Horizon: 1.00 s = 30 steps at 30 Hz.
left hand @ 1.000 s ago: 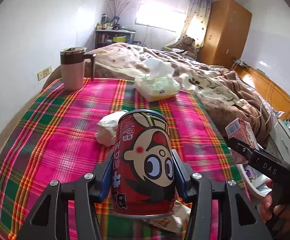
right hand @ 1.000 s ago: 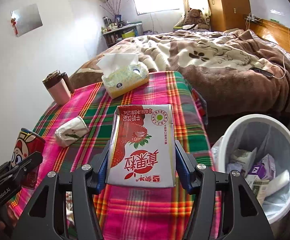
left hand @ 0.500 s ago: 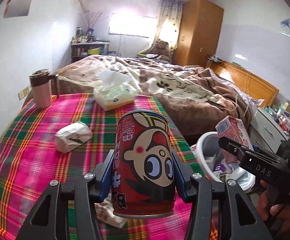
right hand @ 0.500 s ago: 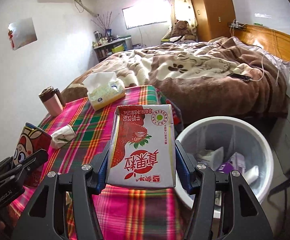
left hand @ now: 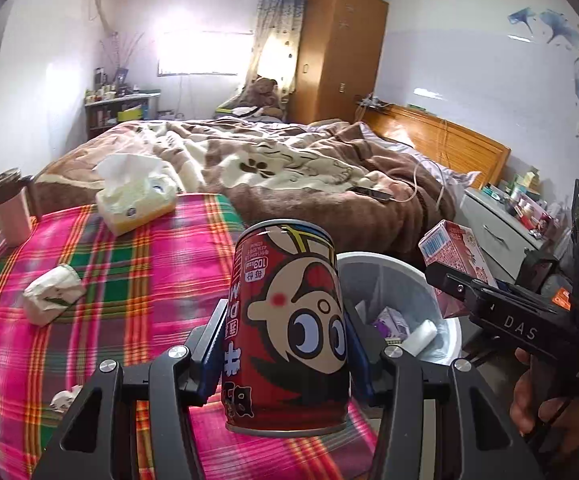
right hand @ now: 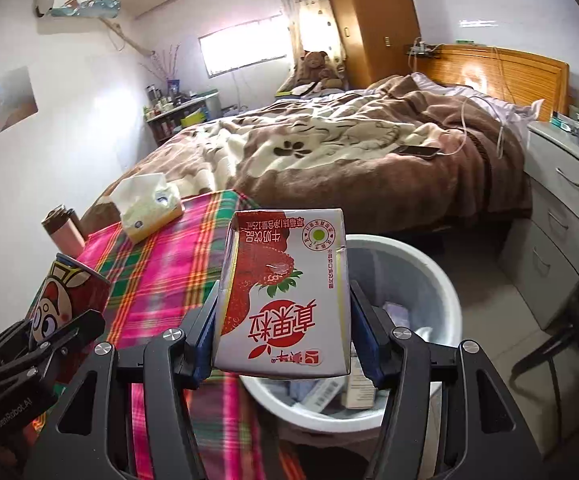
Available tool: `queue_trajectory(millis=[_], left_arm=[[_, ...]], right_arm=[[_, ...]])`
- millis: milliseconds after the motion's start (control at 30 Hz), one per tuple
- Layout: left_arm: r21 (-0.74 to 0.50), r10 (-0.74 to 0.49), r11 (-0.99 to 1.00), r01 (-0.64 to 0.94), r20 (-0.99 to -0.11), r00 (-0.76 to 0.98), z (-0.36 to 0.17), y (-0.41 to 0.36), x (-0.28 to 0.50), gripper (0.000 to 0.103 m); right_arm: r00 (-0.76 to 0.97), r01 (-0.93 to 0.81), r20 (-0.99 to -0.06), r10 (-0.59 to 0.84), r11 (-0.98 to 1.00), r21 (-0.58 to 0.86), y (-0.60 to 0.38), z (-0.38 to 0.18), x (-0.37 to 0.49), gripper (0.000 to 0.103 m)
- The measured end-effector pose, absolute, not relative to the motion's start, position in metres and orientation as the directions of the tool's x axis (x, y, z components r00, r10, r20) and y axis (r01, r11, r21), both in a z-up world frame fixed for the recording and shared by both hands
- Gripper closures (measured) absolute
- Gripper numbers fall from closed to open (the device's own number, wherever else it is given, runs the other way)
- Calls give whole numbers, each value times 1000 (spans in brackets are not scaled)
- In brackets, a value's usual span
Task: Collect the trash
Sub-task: 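Carry the milk carton and red can over the white bin with both grippers, then open both grippers to drop the milk carton and red can into the bin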
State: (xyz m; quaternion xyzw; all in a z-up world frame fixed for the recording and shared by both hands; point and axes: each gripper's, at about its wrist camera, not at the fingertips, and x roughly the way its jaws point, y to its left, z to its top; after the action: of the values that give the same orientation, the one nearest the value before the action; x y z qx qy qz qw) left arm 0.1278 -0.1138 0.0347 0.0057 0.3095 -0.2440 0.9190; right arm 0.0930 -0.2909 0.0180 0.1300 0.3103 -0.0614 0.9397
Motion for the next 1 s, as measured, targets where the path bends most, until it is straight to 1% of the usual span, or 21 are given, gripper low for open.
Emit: queue_trajectory(millis=[233, 433, 667, 933, 1000], left_arm=[[-109, -467, 858, 502, -571, 675, 29, -151, 124, 51], [-112, -491, 837, 536, -586, 644, 20, -178, 126, 51], [-117, -489, 833, 541, -615, 619, 7, -195, 134, 51], [-98, -481, 829, 551, -629, 611, -2, -210, 141, 51], [-109, -489, 822, 559, -640, 593, -6, -214, 144, 51]], right_arm=[[787, 229, -614, -62, 953, 197, -316, 11, 90, 44], [768, 238, -637, -60, 951, 197, -332, 2, 92, 44], [730, 238, -682, -47, 953, 189, -341, -14, 98, 44], [703, 246, -709, -54, 954, 171, -350, -22, 102, 44], [695, 251, -716, -58, 954, 167, -351, -25, 104, 44]])
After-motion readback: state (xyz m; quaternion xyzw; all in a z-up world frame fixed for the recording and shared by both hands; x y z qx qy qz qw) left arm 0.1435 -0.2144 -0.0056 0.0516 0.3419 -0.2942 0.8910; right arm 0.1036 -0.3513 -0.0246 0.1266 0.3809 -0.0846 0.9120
